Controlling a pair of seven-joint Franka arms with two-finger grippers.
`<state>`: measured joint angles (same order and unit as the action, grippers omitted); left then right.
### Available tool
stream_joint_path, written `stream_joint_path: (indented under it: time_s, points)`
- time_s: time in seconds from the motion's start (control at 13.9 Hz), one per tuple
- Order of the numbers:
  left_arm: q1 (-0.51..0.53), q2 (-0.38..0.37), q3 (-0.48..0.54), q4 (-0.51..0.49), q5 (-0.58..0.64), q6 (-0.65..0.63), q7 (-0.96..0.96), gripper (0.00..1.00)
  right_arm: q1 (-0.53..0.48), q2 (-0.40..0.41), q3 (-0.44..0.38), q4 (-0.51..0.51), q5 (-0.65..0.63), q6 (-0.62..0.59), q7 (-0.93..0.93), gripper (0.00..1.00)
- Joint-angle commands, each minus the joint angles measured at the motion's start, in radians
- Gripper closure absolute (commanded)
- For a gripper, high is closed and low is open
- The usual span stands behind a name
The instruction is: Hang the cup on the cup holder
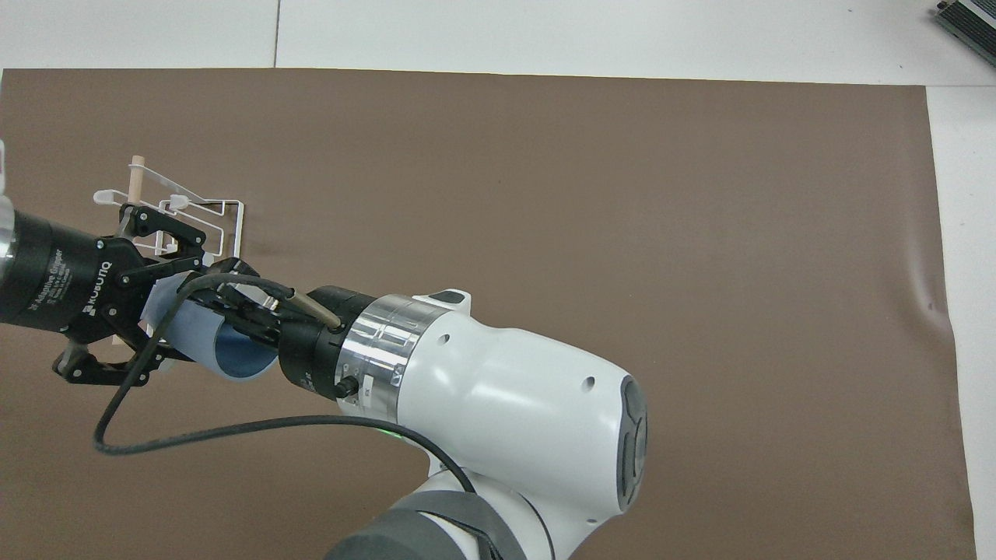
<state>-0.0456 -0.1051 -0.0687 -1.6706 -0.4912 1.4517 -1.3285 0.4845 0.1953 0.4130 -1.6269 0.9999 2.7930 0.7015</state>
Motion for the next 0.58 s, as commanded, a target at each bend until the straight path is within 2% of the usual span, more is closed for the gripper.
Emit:
stream_joint_path:
  time_s: [0.0, 0.07, 0.29, 0.5]
  points:
    - [0.009, -0.030, 0.006, -0.035, 0.023, -0.011, 0.012, 1.00, -0.009, 0.012, 0.004, 0.007, 0.019, 0.023, 0.001, 0.18]
    - [0.009, -0.030, 0.006, -0.035, 0.057, -0.011, 0.012, 1.00, -0.010, 0.012, 0.004, 0.007, 0.019, 0.023, 0.001, 0.15]
    - [-0.006, -0.027, 0.000, -0.028, 0.182, -0.001, 0.017, 1.00, -0.014, 0.012, 0.004, 0.005, 0.000, 0.020, -0.008, 0.15]
    - [-0.008, -0.028, -0.034, -0.034, 0.325, 0.036, 0.025, 1.00, -0.020, 0.009, -0.003, -0.016, -0.018, 0.011, -0.171, 0.15]
